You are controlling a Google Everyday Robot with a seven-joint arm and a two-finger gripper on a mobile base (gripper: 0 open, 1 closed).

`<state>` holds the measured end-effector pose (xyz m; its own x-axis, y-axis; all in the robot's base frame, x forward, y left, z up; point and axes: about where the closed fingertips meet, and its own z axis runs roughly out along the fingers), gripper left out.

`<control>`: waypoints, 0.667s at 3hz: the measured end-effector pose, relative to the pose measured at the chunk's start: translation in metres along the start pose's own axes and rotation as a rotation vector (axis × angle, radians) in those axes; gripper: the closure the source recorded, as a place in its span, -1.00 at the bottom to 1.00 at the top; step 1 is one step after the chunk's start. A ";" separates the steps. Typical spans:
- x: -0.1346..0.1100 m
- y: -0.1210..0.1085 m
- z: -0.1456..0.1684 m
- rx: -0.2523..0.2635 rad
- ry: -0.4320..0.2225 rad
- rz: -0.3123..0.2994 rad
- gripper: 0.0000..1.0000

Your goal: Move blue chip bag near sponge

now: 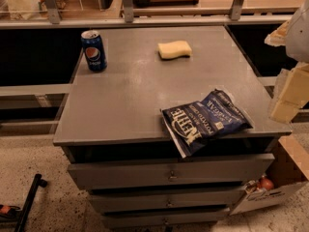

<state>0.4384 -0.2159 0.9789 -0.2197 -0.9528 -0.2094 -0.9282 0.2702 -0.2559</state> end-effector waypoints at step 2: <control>-0.004 -0.001 0.011 -0.016 -0.003 -0.027 -1.00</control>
Offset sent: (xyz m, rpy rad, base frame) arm 0.0125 0.0096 -0.0276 -0.0038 0.0472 0.0692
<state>0.4439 -0.2110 0.9693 -0.1933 -0.9593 -0.2057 -0.9385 0.2420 -0.2465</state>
